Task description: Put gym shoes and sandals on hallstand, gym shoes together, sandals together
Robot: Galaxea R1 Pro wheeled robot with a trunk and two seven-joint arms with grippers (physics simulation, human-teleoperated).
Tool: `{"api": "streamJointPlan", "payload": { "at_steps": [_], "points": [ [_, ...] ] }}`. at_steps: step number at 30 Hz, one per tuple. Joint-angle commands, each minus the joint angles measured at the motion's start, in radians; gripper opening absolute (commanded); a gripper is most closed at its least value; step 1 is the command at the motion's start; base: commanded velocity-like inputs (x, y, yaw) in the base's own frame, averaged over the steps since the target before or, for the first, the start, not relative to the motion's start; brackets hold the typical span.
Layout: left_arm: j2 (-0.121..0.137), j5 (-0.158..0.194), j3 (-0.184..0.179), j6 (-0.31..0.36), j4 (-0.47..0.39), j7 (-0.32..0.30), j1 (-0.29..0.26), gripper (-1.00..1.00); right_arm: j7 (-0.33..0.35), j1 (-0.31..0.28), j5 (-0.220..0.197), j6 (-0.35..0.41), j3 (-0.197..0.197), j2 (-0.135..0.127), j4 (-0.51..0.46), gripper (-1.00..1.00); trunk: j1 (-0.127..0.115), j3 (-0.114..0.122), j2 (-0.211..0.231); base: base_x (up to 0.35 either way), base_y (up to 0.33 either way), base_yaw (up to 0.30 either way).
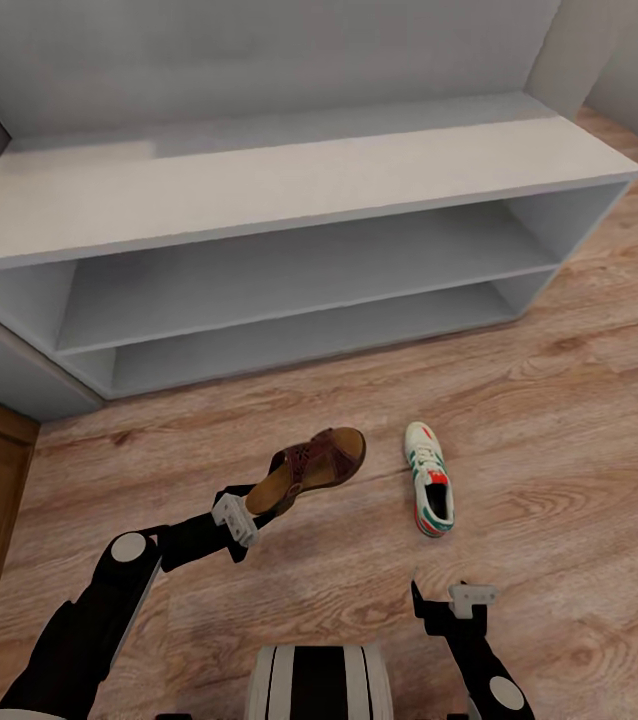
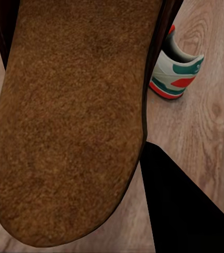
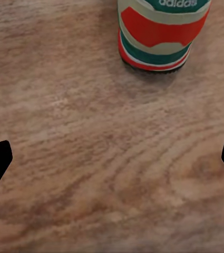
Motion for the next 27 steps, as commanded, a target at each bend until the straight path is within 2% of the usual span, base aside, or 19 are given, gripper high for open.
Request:
{"api": "streamJointPlan", "payload": {
  "at_steps": [1,7,12,27],
  "points": [
    [0.000,-0.002,-0.001,0.008,-0.002,-0.004,0.000,-1.00,-0.001,0.000,0.000,-0.003,-0.001,0.000,0.000,1.00,0.000,-0.002,0.000,0.000,0.000,0.009],
    [-0.001,-0.002,-0.001,0.009,-0.002,-0.004,0.000,-1.00,-0.001,0.000,-0.001,-0.004,-0.003,0.000,0.000,1.00,0.000,-0.009,0.000,0.038,0.000,0.003],
    [-0.001,-0.002,-0.001,0.008,-0.002,-0.004,0.000,-1.00,-0.001,0.000,-0.001,-0.005,-0.004,0.000,-0.001,1.00,0.000,-0.009,0.000,0.252,0.000,0.000],
    [-0.002,-0.002,-0.003,0.008,-0.002,-0.004,0.000,-1.00,-0.001,0.000,-0.001,-0.006,-0.004,0.000,-0.002,1.00,0.000,-0.010,0.000,0.114,-0.031,0.000]
  ]
}}
